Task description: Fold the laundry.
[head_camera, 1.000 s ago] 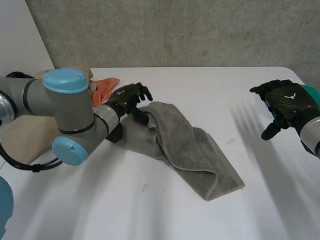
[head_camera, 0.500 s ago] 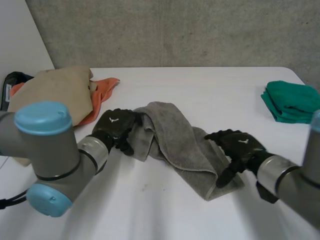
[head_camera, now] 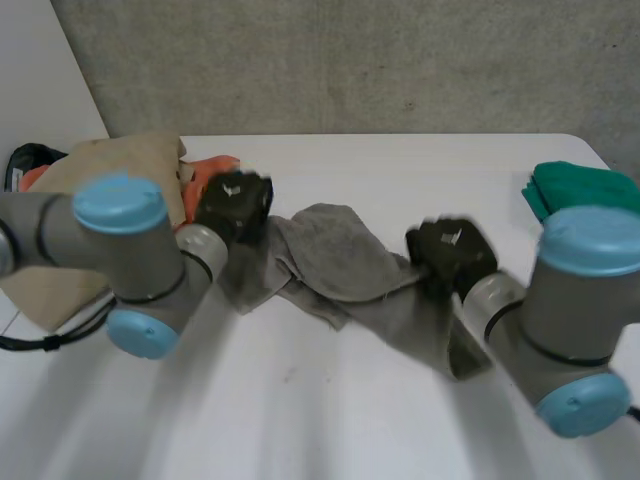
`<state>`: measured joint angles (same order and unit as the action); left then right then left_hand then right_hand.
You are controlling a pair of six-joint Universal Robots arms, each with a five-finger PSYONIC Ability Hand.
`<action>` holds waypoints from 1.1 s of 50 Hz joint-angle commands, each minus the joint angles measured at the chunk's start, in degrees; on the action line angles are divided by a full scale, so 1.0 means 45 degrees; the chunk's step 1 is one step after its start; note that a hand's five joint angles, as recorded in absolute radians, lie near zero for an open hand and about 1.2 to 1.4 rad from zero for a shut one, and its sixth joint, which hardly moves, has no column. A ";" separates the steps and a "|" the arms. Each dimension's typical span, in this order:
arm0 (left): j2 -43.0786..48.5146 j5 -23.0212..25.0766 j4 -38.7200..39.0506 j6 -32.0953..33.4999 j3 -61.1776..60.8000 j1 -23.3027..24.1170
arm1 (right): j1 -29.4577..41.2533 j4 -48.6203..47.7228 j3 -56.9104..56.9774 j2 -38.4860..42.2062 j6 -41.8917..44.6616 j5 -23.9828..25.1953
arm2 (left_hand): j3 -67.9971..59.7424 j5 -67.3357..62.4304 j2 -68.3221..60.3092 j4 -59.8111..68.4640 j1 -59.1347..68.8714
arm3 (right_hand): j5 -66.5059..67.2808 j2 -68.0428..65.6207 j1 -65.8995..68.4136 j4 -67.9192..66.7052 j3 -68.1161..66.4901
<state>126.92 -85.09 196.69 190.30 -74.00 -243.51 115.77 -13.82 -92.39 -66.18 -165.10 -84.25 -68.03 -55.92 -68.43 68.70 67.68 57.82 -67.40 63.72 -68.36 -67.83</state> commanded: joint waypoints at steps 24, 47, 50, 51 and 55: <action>-0.1742 0.0198 -0.1092 -0.0375 -0.3848 0.0753 | -0.2112 0.3052 -0.0232 -0.2051 0.2391 0.2414 | 0.6492 0.6024 0.6582 -0.6642 -0.6416 | 0.2707 -0.2800 0.3617 -0.2586 -0.2704; -0.2950 0.0022 -0.0643 -0.0297 -0.5878 0.0636 | -0.2484 0.2837 -0.0212 -0.1622 0.2411 0.2434 | 0.4960 0.4492 0.5050 -0.5110 -0.4884 | 0.2707 -0.2800 0.3617 -0.2586 -0.2704; -0.3205 0.0022 -0.0623 -0.0297 -0.6191 0.0636 | -0.2484 0.2818 -0.0231 -0.1621 0.2469 0.2434 | 0.4960 0.4491 0.5049 -0.5109 -0.4883 | 0.2707 -0.2800 0.3617 -0.2586 -0.2704; -0.3225 0.0022 -0.0643 -0.0297 -0.6249 0.0636 | -0.2484 0.2818 -0.0231 -0.1621 0.2469 0.2453 | 0.4997 0.4528 0.5086 -0.5146 -0.4920 | 0.2707 -0.2800 0.3617 -0.2586 -0.2704; -0.3147 0.0081 -0.0604 -0.0297 -0.6406 0.0597 | -0.2445 0.2818 -0.0270 -0.1602 0.2489 0.2434 | 0.5221 0.4752 0.5310 -0.5370 -0.5144 | 0.2707 -0.2800 0.3617 -0.2586 -0.2704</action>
<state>112.73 -84.92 193.85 188.97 -101.82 -240.66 104.58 -1.16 -93.42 -73.44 -154.03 -73.22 -39.44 -29.26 -39.30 39.62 39.48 58.15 -67.40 63.73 -68.57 -67.84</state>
